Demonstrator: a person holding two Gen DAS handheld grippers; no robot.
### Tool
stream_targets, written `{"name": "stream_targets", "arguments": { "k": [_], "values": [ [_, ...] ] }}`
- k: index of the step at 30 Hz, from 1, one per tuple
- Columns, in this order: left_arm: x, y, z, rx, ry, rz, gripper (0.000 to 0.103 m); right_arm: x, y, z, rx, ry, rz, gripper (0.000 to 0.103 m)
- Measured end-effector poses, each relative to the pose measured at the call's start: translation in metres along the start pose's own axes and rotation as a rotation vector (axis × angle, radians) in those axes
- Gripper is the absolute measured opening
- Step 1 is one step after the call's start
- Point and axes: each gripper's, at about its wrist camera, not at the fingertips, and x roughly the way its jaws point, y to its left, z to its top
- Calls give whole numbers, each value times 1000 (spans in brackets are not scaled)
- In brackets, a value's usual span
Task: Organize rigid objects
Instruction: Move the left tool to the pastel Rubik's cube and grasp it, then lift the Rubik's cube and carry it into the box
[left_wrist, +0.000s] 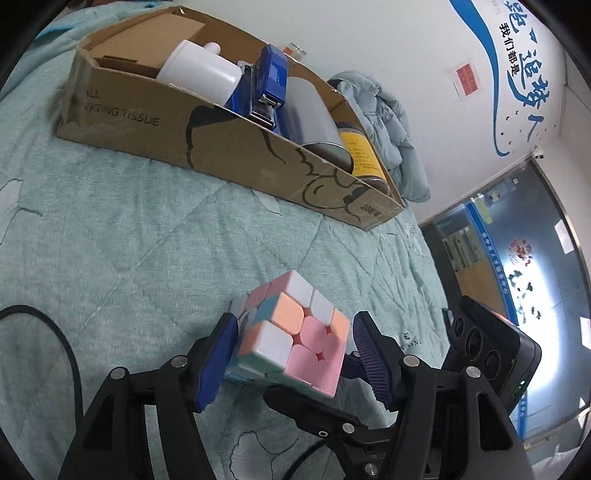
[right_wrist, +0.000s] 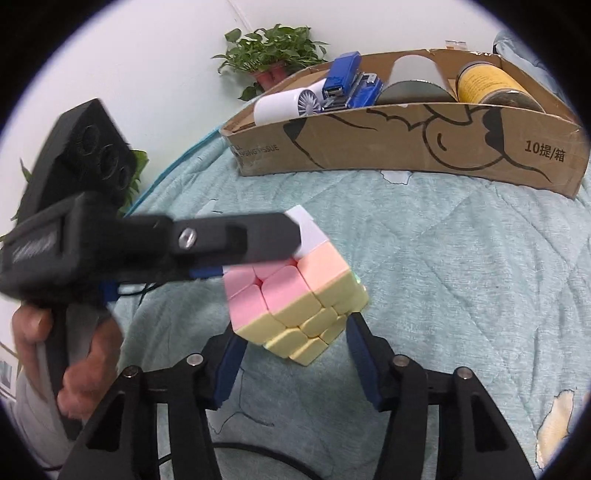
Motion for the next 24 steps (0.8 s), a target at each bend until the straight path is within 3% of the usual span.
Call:
{"name": "stream_targets", "arguments": {
  "k": [4,5,9,13,16,20,24],
  "values": [
    [-3,-10,-7,30,-12,43,62,1,-6,1,42,-5,21,51],
    [-2,-15,-9,49,-6,45,62,2,-7,1,57,3,6,47],
    [-3,-32,-18,151,-4,121,62,-6,-7,-7,79,5,-6,47],
    [-14,-23,-13,98,-16,54,62,-11,-6,-12,74,-9,-12,43],
    [-27,-19,-11,98,-74,63,62,-19,-7,-15,65,-32,-14,41],
    [-24,-25,-14,116,-78,62,62,-21,-5,-15,53,-33,-5,33],
    [-24,-33,-21,149,-89,81,62,-22,-8,-16,72,-28,-18,32]
  ]
}}
